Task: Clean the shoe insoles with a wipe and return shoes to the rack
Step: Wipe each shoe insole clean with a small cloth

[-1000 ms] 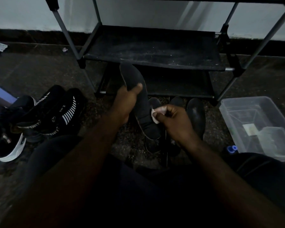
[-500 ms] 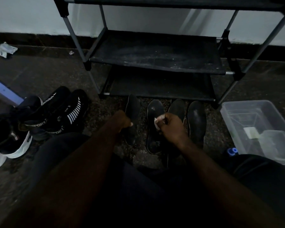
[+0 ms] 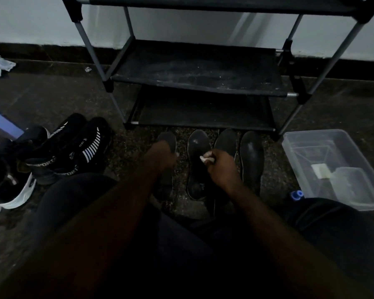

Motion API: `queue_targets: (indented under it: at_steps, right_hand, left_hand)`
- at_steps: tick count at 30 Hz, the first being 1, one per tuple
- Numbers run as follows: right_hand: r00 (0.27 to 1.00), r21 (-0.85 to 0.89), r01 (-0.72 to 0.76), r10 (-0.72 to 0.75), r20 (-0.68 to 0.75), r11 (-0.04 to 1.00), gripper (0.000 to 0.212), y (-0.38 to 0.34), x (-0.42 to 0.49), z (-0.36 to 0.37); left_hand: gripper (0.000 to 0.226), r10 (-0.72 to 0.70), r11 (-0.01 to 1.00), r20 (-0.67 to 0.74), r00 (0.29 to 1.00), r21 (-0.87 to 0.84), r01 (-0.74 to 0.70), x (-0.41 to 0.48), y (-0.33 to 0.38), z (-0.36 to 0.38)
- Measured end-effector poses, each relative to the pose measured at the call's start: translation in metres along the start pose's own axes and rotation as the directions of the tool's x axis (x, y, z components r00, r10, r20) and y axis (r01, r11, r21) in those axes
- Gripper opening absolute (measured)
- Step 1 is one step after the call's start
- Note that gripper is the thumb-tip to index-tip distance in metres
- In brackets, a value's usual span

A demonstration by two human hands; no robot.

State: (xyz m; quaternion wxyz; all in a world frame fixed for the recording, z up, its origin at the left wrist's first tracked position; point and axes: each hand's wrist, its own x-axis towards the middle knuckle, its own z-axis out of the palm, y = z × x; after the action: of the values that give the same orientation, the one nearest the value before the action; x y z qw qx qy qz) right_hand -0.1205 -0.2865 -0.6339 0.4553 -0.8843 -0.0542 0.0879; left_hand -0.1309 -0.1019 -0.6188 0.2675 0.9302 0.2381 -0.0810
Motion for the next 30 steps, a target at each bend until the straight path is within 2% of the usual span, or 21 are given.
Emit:
queue_targets:
  at_steps: [2, 7, 13, 18, 22, 27, 30]
  right_hand:
    - [0.999, 0.011, -0.011, 0.011, -0.043, 1.0, 0.007, 0.002, 0.001, -0.004]
    - [0.997, -0.023, -0.061, 0.059, -0.058, 0.998, 0.011, 0.006, 0.005, -0.009]
    - [0.998, -0.144, -0.062, 0.066, 0.024, 0.988, 0.014, 0.009, 0.005, -0.004]
    - [0.997, -0.114, -0.079, 0.078, -0.015, 0.99, 0.016, 0.005, 0.003, -0.011]
    - [0.992, 0.047, -0.062, 0.067, -0.103, 0.997, 0.02, -0.002, 0.003, -0.021]
    - [0.99, 0.19, -0.094, 0.111, -0.084, 0.977, 0.024, -0.007, 0.006, -0.038]
    - [0.99, 0.304, -0.109, 0.13, -0.052, 0.946, 0.015, -0.019, 0.003, -0.042]
  left_hand:
    - [0.044, 0.065, 0.998, 0.07, 0.995, -0.029, -0.063, -0.005, 0.014, 0.01]
    - [0.037, 0.051, 0.998, 0.271, 0.961, -0.041, -0.042, -0.011, 0.023, 0.037]
    - [0.012, -0.047, 0.992, 0.314, 0.948, -0.094, 0.08, -0.006, 0.027, 0.055]
    - [0.023, -0.127, 0.961, 0.388, 0.913, -0.178, 0.21, 0.0, 0.026, 0.056]
    - [0.009, -0.107, 0.927, 0.35, 0.93, -0.302, 0.221, -0.004, 0.028, 0.031]
    - [0.01, 0.04, 0.903, 0.129, 0.991, -0.429, 0.02, -0.016, 0.044, -0.019]
    - [0.015, 0.106, 0.885, 0.04, 0.994, -0.459, -0.076, -0.029, 0.044, -0.039]
